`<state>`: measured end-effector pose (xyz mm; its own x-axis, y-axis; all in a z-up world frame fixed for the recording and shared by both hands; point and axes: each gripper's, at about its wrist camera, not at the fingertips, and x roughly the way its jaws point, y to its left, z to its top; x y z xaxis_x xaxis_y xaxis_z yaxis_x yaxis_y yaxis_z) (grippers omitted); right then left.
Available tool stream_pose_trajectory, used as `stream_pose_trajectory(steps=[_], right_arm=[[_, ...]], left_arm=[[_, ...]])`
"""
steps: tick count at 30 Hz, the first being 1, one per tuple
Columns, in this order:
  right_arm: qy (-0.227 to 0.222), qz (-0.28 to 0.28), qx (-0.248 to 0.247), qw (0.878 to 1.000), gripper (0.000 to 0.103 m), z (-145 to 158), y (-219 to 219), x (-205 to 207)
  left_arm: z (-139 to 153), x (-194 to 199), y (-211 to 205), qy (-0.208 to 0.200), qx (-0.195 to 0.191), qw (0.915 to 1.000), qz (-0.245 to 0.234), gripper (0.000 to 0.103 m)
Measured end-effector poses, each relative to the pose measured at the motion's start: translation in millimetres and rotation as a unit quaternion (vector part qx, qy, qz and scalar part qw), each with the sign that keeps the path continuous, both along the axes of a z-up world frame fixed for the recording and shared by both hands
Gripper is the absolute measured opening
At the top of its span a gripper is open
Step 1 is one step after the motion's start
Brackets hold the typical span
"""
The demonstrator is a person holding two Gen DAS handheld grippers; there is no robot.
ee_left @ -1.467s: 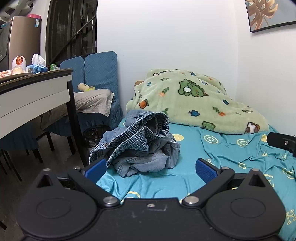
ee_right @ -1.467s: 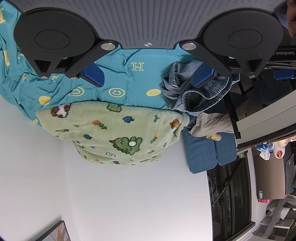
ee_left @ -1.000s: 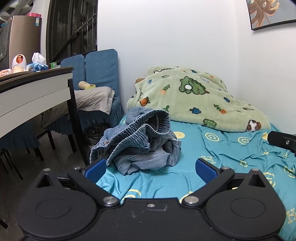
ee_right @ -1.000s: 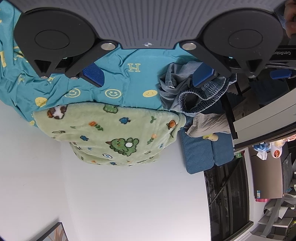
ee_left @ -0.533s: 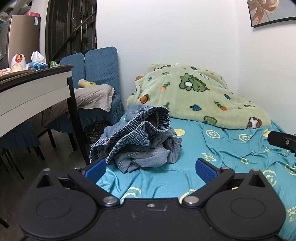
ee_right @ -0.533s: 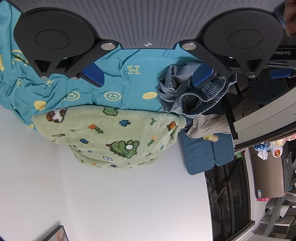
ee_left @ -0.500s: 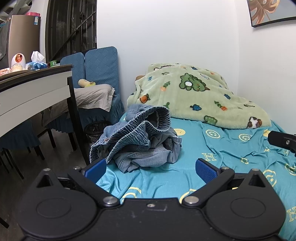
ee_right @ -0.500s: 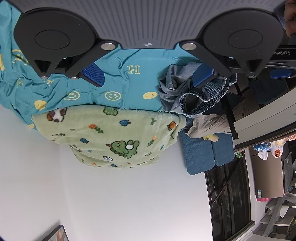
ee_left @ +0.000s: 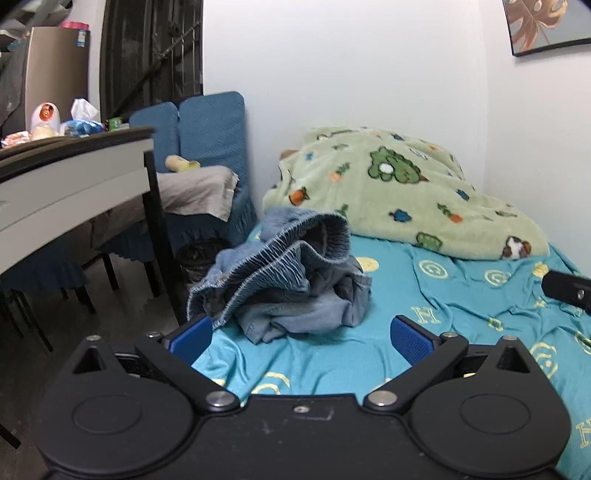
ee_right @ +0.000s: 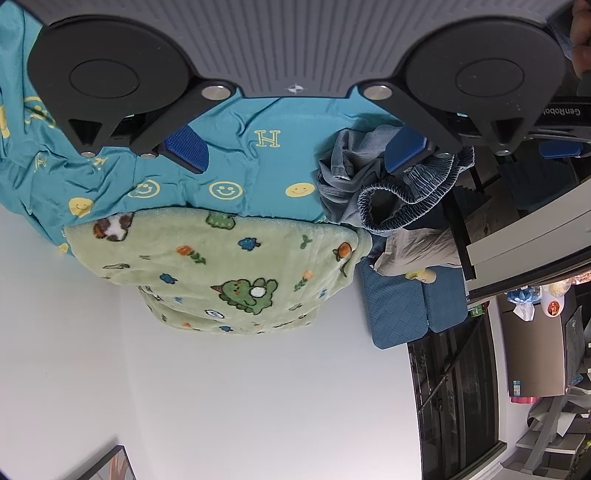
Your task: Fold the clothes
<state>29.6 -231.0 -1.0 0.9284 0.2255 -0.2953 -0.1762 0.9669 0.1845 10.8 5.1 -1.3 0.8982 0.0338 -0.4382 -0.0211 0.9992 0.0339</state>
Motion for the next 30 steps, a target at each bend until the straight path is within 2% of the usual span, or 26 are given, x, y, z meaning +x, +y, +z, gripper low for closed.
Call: stream_pose_trajectory(steps=[9,21,25,30], right_arm=[[0.003,0.000,0.004,1.000,0.103,-2.1,-1.6,2.5],[0.014,0.002,0.011,1.000,0.103,-8.0,-6.0,8.5],[0.022,0.001,0.011,1.000,0.103,-13.8,-7.3,11.3],[0.037,0.000,0.005,0.999,0.103,-23.5,-5.4,18.2]], left_arm=[[6.7,6.7,-0.5,0.009,0.001,1.0000,-0.003,0.103],[21.1,35.7,8.1,0.019,-0.009,0.9997,0.008,0.103],[30.9,58.6,26.0,0.025,-0.014,0.9995,0.013,0.102],[30.2,94.3,73.8,0.028,-0.023,0.9982,0.048,0.102]])
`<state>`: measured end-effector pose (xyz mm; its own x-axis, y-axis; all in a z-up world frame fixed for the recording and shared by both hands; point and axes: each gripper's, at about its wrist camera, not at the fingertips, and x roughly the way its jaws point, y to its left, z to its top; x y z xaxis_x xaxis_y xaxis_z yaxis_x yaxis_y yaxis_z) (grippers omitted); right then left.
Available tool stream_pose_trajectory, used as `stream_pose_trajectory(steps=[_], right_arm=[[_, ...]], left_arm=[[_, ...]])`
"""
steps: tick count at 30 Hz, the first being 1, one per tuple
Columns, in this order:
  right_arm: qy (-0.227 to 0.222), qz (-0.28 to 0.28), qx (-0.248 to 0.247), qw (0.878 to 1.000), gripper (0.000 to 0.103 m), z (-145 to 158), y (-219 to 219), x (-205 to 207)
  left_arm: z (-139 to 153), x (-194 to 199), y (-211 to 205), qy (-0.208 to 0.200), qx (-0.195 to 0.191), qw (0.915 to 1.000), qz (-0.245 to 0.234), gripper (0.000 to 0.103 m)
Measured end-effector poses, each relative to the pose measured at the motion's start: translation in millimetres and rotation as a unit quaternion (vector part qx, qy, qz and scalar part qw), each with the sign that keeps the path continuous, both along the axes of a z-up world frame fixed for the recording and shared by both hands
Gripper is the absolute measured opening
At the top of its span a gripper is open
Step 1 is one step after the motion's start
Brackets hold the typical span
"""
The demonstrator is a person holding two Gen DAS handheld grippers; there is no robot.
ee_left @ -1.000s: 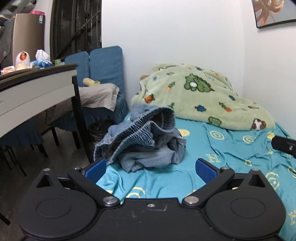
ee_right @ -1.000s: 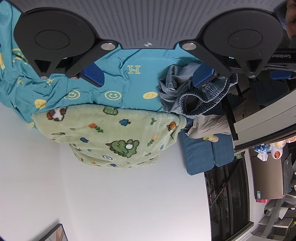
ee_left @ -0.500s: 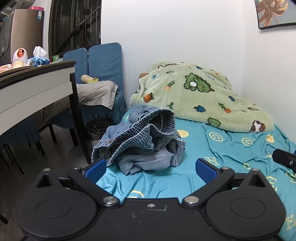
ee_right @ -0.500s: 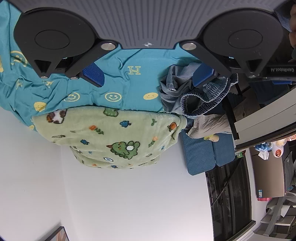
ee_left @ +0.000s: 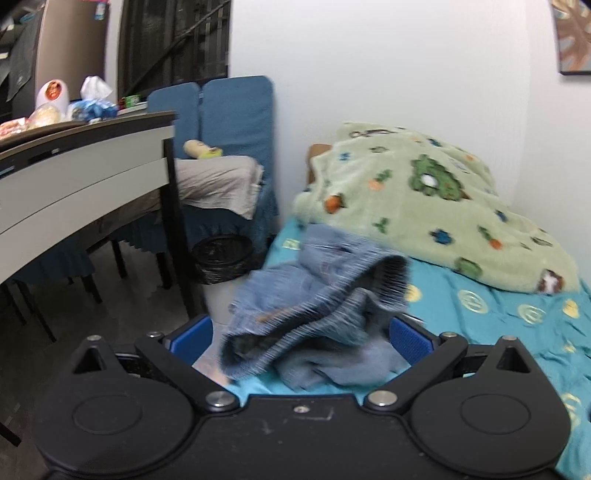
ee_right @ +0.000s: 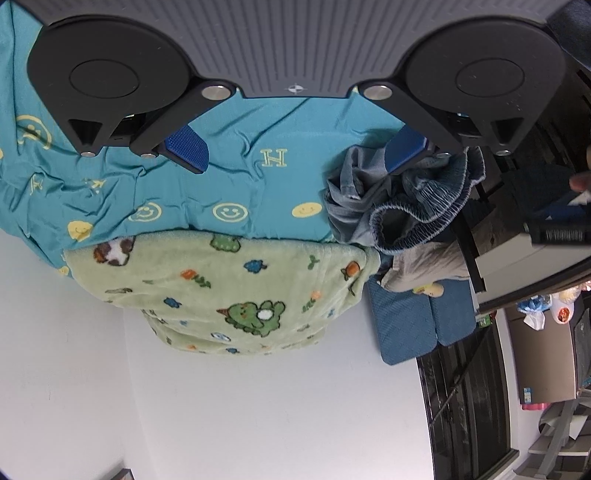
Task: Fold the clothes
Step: 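Move the left gripper to the jeans waistband and close on it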
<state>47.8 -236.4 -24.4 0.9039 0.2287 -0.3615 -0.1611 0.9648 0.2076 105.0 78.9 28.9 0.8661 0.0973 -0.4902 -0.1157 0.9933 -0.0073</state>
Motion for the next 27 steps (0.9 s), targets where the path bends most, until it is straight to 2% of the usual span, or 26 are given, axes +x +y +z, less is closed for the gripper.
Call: stream_pose_trajectory(steps=[4,10,14,16,20,21,24,26,27], right_arm=[[0.012,-0.004,-0.004,1.000,0.103,-7.0,1.4,10.5],[0.033,-0.003,-0.017,0.999,0.103,-22.1,9.9,28.5],[0.046,0.006,-0.019,0.999,0.103,-33.2,15.6,41.8],[0.053,0.012,-0.020,0.998,0.103,-38.8,18.5,47.8],[0.071,0.018,-0.017,0.997,0.103,-50.0,22.9,60.3],[0.074,0.018,-0.017,0.997,0.103,-51.9,23.9,62.9],[0.074,0.016,-0.010,0.997,0.103,-54.6,23.0,67.0],[0.071,0.014,-0.006,0.997,0.103,-55.4,21.9,68.2],[0.067,0.013,-0.003,0.998,0.103,-55.1,21.2,67.5]], left_arm=[[-10.4,32.0,41.8,0.015,-0.016,0.9996,0.020,0.102],[-53.5,79.1,85.8,0.063,-0.028,0.9975,0.013,0.102],[-93.9,94.9,100.4,0.090,-0.024,0.9956,-0.012,0.101],[-112.7,102.2,104.8,0.103,-0.025,0.9943,-0.015,0.096],[-140.7,118.0,109.1,0.108,-0.026,0.9936,-0.022,0.091],[-145.3,121.6,109.0,0.108,-0.023,0.9937,-0.021,0.088],[-150.5,131.3,109.7,0.098,-0.034,0.9945,-0.014,0.072],[-149.3,135.4,107.0,0.091,-0.041,0.9948,-0.022,0.058],[-147.6,137.2,104.2,0.086,-0.042,0.9951,-0.026,0.043]])
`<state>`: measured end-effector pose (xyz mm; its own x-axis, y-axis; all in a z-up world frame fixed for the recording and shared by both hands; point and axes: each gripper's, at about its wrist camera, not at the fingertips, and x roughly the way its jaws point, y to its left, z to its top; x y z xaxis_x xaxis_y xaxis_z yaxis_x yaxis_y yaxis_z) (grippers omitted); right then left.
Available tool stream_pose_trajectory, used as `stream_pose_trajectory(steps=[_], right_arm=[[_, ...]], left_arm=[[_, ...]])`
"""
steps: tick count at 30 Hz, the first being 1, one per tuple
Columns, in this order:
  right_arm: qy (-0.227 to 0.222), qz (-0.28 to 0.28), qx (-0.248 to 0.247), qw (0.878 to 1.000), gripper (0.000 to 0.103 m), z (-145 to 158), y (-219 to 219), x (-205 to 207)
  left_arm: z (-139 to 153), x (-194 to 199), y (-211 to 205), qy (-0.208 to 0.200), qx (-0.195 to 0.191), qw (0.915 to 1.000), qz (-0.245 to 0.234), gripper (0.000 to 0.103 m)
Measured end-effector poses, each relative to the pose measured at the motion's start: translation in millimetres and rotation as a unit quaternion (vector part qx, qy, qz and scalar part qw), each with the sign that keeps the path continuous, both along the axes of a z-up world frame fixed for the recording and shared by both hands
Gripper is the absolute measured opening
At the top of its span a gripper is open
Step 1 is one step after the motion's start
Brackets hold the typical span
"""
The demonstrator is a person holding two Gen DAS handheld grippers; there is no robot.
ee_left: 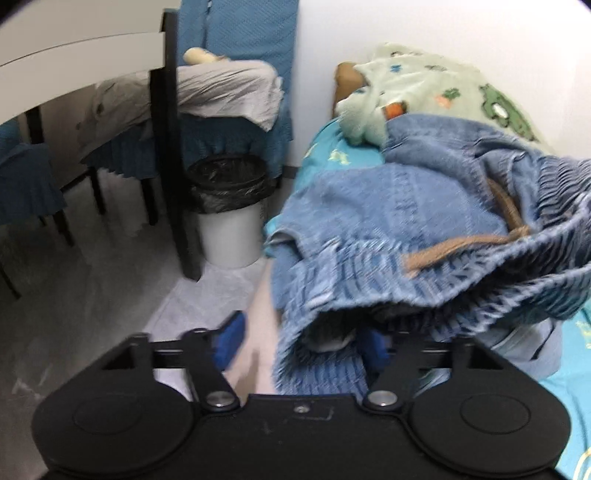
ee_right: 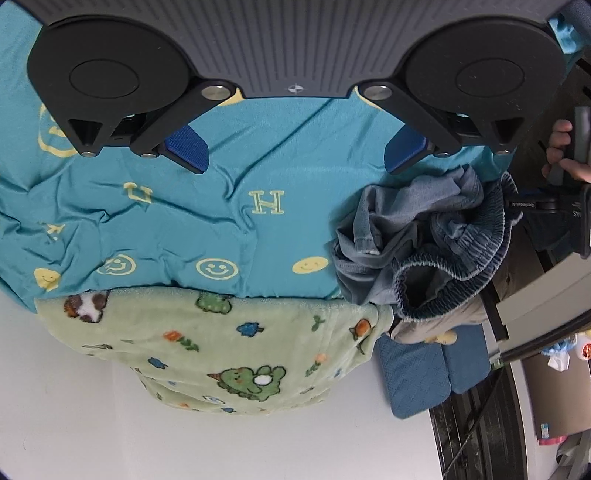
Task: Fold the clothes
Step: 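Move the left gripper to the jeans waistband and close on it, then lift the waistband with the left gripper while the right gripper grasps the waistband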
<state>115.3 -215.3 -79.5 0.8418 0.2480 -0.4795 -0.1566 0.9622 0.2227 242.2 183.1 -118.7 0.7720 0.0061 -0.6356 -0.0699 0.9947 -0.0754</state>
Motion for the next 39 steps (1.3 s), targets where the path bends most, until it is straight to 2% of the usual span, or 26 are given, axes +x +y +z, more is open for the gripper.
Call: stream_pose_trajectory(steps=[1,5,13,17,20,23,28,34,39], right_arm=[[-0.003,-0.001,0.000,1.000,0.103,0.7,0.1,0.1],[-0.022,-0.002,-0.005,1.000,0.103,7.7,2.4,-0.6],[-0.062,0.003,-0.007,0.998,0.102,26.4,3.4,-11.1],[-0.083,0.003,0.004,0.996,0.102,36.9,-2.0,-20.4],[-0.091,-0.001,0.025,0.996,0.101,42.7,-10.8,-24.9],[-0.085,-0.004,0.061,0.995,0.100,44.4,-24.1,-25.7],[-0.066,-0.011,0.108,0.992,0.099,38.5,-43.0,-24.8],[-0.002,0.008,0.065,0.998,0.087,8.7,-35.8,5.8],[-0.002,0.052,-0.009,0.999,0.075,-13.6,-15.9,35.4]], left_arm=[[3.5,0.0,-4.9,-0.005,0.007,1.0000,0.000,0.028],[26.0,-10.2,-16.5,-0.021,0.004,0.9997,0.008,0.008],[101.6,-60.4,-42.6,-0.070,-0.043,0.9966,-0.011,0.007],[136.8,-93.7,-78.7,-0.091,-0.039,0.9946,-0.031,0.007],[151.9,-119.2,-109.5,-0.099,-0.038,0.9934,-0.046,0.007],[154.8,-141.0,-136.1,-0.100,-0.051,0.9926,-0.048,0.008],[132.2,-158.0,-158.5,-0.086,-0.070,0.9934,-0.029,0.008],[123.1,-157.8,-151.6,-0.087,-0.083,0.9927,-0.001,0.008],[115.9,-156.5,-142.7,-0.090,-0.089,0.9918,0.017,0.009]])
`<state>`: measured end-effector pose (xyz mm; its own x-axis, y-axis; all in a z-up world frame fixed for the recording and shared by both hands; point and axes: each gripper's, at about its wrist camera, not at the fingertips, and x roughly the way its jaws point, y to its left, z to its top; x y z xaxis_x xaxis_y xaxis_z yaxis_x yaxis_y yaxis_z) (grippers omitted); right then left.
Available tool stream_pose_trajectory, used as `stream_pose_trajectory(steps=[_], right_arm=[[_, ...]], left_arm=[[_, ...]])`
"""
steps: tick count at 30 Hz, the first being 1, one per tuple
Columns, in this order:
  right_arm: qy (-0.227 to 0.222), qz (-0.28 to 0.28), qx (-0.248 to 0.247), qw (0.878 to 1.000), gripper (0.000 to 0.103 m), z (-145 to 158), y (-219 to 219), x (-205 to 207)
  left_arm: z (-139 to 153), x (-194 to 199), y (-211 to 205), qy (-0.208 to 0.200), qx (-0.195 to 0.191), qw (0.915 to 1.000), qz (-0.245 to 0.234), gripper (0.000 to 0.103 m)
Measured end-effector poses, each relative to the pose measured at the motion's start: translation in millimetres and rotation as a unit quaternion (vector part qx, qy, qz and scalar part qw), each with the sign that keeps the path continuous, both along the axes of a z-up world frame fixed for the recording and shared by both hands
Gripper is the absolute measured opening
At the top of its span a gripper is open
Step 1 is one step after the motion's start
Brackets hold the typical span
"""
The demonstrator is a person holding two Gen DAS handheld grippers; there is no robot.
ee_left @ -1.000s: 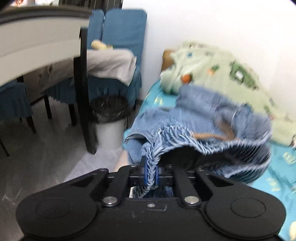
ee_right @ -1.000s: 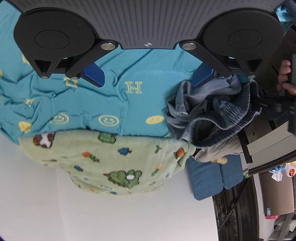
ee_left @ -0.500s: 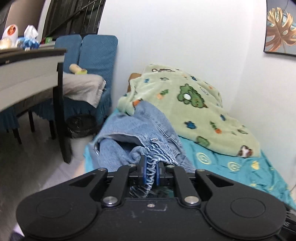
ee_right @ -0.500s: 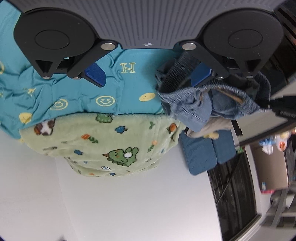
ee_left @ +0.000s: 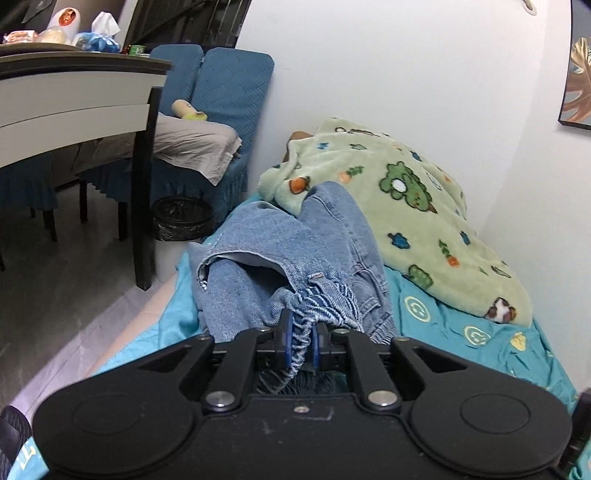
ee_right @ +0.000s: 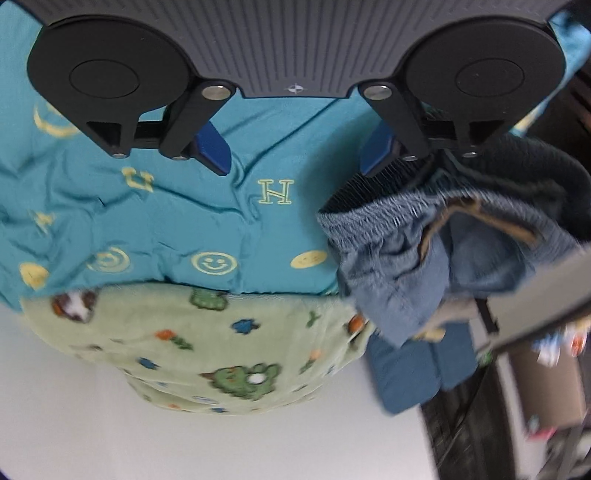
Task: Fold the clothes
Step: 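Lift the waistband with the left gripper while the right gripper grasps the waistband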
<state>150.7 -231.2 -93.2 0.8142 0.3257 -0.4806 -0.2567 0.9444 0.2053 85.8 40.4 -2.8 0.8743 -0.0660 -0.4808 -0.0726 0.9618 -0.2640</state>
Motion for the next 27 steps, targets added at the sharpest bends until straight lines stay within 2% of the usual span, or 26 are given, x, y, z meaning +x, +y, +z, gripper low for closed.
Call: stream_pose_trajectory(steps=[6,9,14,19,22,24,27], right_arm=[[-0.007,0.029,-0.019,0.999,0.066,-16.7,20.8,38.5],[-0.018,0.039,-0.038,0.998,0.066,-23.8,34.9,59.1],[-0.036,0.059,-0.041,0.997,0.057,-31.6,45.3,82.4],[-0.045,0.075,-0.032,0.996,0.055,-36.6,48.8,106.9],[-0.028,0.127,-0.049,0.990,0.055,-39.7,51.9,124.8],[-0.044,0.139,-0.062,0.987,0.054,-42.9,49.5,129.8],[-0.028,0.145,-0.032,0.989,0.054,-48.4,40.4,136.2]], left_arm=[[-7.6,2.6,-1.6,0.002,0.014,0.9999,0.000,0.010],[-15.3,9.6,-1.3,0.014,0.023,0.9996,0.006,0.010],[-29.3,20.9,-1.2,0.040,0.034,0.9985,0.018,0.010],[-36.8,26.9,-5.3,0.051,0.050,0.9973,0.019,0.010],[-40.3,28.1,-4.3,0.055,0.055,0.9967,0.025,0.011],[-42.1,28.5,-2.5,0.057,0.055,0.9964,0.032,0.011],[-43.7,31.3,-1.9,0.060,0.055,0.9958,0.041,0.011]])
